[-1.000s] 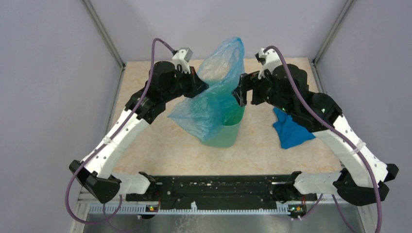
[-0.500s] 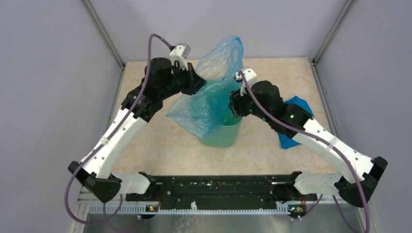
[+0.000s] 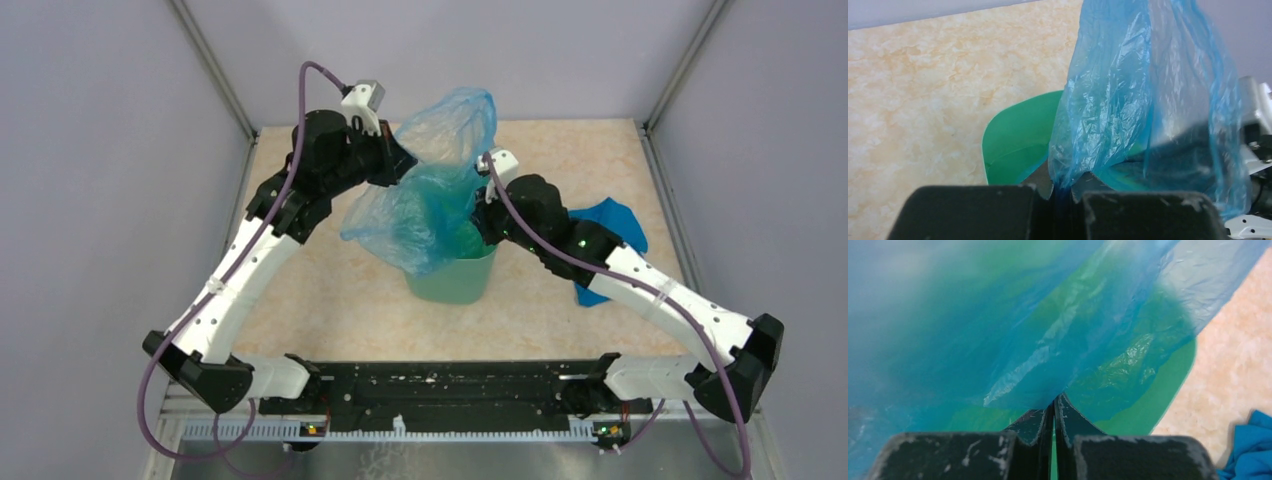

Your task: Put the trash bags into the trash bin

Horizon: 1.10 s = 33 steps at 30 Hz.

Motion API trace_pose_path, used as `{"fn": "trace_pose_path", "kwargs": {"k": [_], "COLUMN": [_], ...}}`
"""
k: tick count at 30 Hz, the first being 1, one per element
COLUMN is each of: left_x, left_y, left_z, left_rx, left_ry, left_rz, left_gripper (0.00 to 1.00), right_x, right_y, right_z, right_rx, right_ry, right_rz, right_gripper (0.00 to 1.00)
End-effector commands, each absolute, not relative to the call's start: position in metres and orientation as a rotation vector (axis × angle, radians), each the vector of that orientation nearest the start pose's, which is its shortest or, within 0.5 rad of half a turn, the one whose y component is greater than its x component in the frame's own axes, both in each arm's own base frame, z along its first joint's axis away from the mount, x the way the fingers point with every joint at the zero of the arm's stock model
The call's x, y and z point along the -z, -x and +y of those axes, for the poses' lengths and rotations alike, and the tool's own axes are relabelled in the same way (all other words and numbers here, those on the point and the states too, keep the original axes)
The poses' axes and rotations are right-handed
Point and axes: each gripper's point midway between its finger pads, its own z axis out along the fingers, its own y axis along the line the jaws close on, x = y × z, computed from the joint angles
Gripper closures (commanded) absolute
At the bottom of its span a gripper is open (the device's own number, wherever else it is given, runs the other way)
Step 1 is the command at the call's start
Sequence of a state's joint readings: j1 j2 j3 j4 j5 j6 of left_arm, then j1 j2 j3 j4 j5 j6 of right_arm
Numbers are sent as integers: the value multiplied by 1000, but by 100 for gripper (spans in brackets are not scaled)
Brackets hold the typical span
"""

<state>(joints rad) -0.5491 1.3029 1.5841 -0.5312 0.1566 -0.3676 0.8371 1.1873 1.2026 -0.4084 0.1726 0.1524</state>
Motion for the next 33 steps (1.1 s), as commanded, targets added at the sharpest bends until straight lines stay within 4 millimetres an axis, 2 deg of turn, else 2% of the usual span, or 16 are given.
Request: {"fn": "trace_pose_path", "kwargs": {"k": [1, 4, 7, 15, 20, 24, 26, 29, 33], "left_x": [-407, -402, -398, -399, -400, -399, -398, -397, -394], "left_y": [-328, -334, -339, -351, -354, -356, -357, -358, -359], "left_z": [-242, -241, -239, -241, -246, -251, -253, -257, -263], "left_rx": [782, 781, 778, 791, 802, 816, 826, 838, 861], "left_ry": [-289, -288, -282, -285, -299, -317, -325, -337, -368], "left_rz": [1830, 1846, 1857, 1857, 1858, 1864, 1870, 1881, 1906], "left_gripper": [100, 100, 100, 100, 100, 100, 100, 100, 100], "right_x": [-273, -274, -292, -349, -389, -433, -448, -465, -470], "right_y": [-276, -274, -270, -249, -231, -217, -219, -226, -240], "right_z": [264, 259, 254, 242, 234, 244, 249, 262, 291], "right_rx": [-442, -423, -432, -501, -542, -649, -661, -672, -679], "right_ry": [535, 524, 504, 504, 545, 604, 614, 653, 738], "right_rz": [1941, 1958, 1946, 1872, 1820, 1746, 1711, 1677, 1651], "right_gripper": [100, 100, 100, 54, 36, 27, 26, 24, 24]}}
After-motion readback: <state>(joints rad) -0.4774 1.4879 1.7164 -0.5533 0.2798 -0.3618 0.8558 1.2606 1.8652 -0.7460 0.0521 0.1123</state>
